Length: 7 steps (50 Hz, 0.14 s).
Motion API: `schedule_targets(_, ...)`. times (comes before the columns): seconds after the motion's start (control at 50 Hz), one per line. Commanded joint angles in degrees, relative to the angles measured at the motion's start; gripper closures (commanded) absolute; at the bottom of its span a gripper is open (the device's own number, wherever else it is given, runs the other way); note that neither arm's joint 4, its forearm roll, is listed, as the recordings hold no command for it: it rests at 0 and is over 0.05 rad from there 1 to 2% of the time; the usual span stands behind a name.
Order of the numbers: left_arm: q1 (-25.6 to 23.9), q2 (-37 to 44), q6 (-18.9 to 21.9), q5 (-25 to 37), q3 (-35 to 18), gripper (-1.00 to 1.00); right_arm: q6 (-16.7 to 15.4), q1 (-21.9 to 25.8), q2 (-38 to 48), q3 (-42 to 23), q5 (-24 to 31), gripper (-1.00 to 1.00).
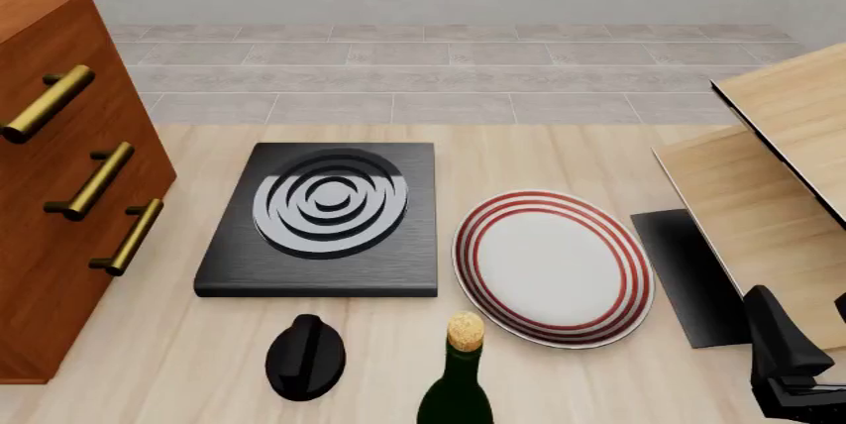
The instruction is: Put the bowl on the top of the cabinet.
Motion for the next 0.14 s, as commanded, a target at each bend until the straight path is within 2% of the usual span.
schedule_targets(0.02,-2.0,-5.3,-1.0,0.4,1.7,-1.0,0.0,0.0,0.0,0.0,0.0,-1.0)
schedule_targets(0.14,-3.3,-8.4,-1.8,0.9,2.5,-1.0,0.0,0.0,0.0,0.0,0.0,-1.0)
